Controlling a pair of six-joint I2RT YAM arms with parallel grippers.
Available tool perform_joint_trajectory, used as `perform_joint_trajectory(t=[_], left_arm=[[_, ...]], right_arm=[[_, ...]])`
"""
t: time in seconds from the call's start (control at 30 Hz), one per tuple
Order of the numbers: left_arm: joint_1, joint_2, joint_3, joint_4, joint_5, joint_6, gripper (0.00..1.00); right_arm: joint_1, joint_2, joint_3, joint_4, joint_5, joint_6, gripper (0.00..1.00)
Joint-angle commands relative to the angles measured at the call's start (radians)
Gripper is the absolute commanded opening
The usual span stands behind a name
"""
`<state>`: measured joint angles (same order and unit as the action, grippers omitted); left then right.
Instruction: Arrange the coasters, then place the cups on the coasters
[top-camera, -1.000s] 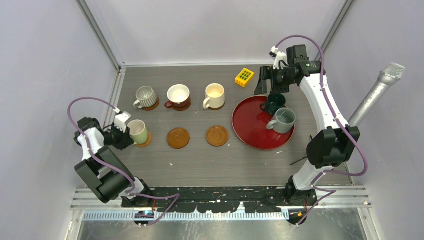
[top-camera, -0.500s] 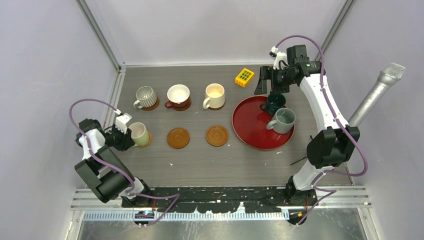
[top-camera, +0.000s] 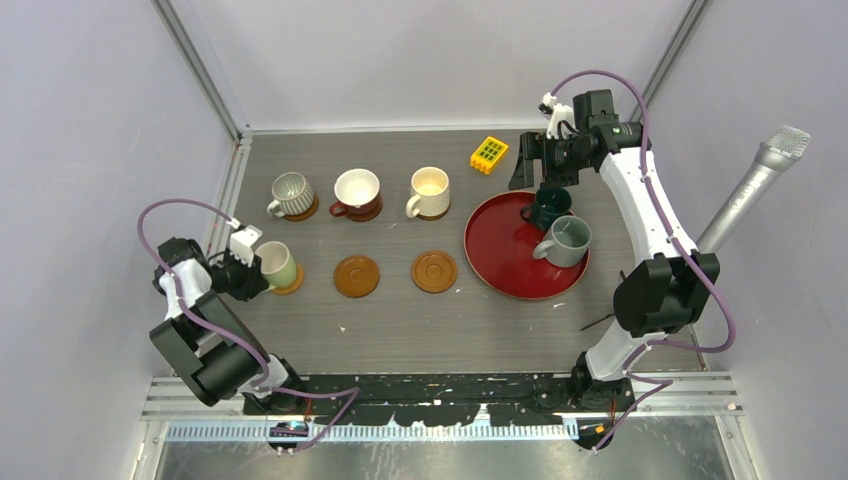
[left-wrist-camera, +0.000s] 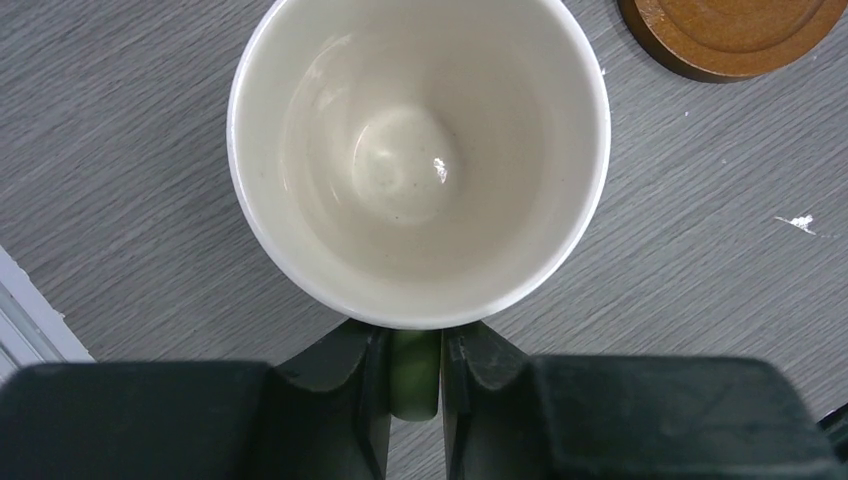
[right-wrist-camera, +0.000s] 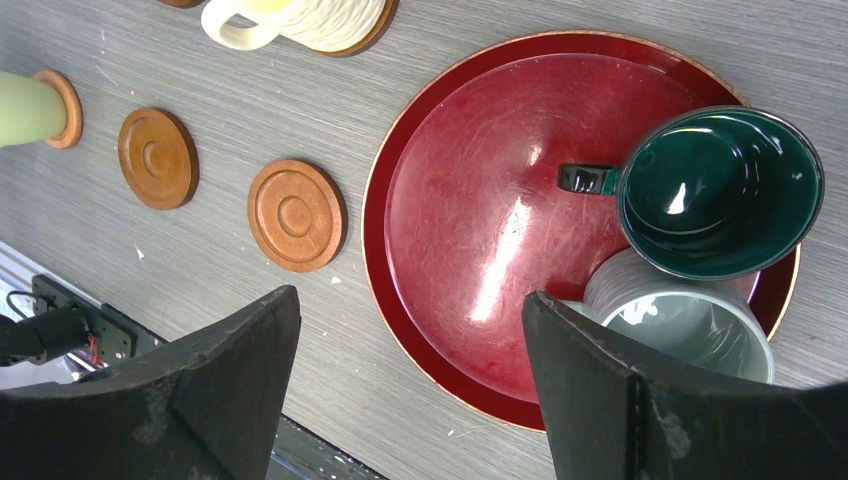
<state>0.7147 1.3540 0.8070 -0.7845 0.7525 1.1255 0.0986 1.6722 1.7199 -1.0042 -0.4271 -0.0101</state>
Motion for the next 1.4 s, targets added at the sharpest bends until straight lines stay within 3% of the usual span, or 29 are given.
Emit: perform_joint_trajectory(t=[0.0,0.13,0.3,0.5,0.8,1.03,1.37], left_arm=[[0.006,-0.029,-0.003,0.023,0.025,0.012,0.29],[0.006,-0.032,0.013,-0.05,0.025,0.078,0.45],[0.007,-0.03,0.041,-0.119,0.009,0.113,0.57],[0.007,-0.046,0.114,-0.219,0.009,0.13,0.79],[-0.018,-0.022,0.379,-0.326,0.033,-0.025,0.95],[-0.21,-0.014,0.541,-0.27,-0.023,-0.267,0.99],[-0.602,-0.045,0.562,-0.155,-0.163,-0.404,1.0]], right_arm=[[-0.001,-0.048,0.003,0.009,0.003,-0.013,0.86],[0.0,-0.05,0.001,0.009,0.004,-0.013,0.86],[-0.001,-0.05,-0.001,0.009,0.001,-0.014,0.86],[0.0,-0.052,-0.004,0.009,-0.003,-0.014,0.86],[0.0,-0.044,-0.003,0.017,-0.023,-0.009,0.86],[0.0,-0.036,0.002,0.004,0.007,-0.035,0.86],[-0.073,0.073,0.116,-0.05,0.178,-0.057,0.86]])
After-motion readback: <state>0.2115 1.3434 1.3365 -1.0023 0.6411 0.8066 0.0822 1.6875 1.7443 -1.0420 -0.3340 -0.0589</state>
